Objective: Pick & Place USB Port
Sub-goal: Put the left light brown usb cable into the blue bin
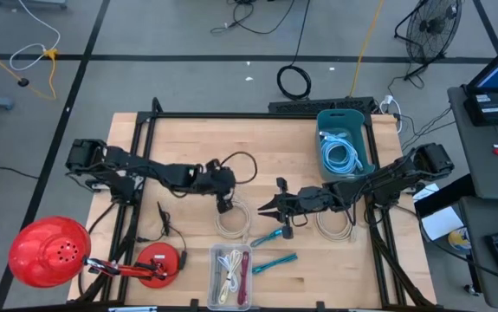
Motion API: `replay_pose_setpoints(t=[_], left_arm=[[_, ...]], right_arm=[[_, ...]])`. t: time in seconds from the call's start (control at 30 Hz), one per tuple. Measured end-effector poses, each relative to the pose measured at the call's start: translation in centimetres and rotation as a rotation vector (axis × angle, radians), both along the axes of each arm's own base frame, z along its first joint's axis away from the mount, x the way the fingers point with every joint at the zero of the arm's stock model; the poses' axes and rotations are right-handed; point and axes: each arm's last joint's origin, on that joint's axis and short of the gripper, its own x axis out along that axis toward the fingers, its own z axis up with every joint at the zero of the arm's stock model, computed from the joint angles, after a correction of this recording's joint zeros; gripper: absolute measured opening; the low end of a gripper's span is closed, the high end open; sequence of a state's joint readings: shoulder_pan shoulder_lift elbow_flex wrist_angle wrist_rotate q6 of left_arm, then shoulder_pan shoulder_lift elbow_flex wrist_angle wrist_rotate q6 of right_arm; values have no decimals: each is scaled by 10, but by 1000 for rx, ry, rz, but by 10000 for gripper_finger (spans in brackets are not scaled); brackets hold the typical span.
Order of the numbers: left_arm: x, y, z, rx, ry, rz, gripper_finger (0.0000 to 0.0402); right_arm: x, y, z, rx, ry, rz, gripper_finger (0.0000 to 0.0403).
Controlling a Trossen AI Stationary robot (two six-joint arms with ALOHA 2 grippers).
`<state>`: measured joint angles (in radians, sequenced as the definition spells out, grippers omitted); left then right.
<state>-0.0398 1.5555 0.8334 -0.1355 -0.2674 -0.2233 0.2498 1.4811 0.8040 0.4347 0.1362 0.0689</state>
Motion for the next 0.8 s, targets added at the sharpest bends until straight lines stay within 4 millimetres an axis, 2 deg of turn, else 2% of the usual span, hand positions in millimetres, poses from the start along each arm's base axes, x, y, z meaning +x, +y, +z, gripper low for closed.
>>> replay_pose_setpoints(t=[0.1,0.2,0.37,0.47,0.57,0.8], left_arm=[[5,0,-2,-167,-11,-185,35],[0,-6,-6,-291,65,-260,77],[-14,-11,-1,-286,322,-131,169],[-16,-15,0,-272,333,-62,208],[-15,-21,0,-265,317,-34,228],[-9,-32,-3,-275,264,34,232]], right_arm=[[0,0,-1,4,8,-2,43],[0,0,-1,3,10,-2,43],[0,-1,-2,2,16,-3,43],[0,-1,-1,3,14,-3,43],[0,-1,-1,5,11,-3,43],[0,-1,-1,17,13,-7,43]])
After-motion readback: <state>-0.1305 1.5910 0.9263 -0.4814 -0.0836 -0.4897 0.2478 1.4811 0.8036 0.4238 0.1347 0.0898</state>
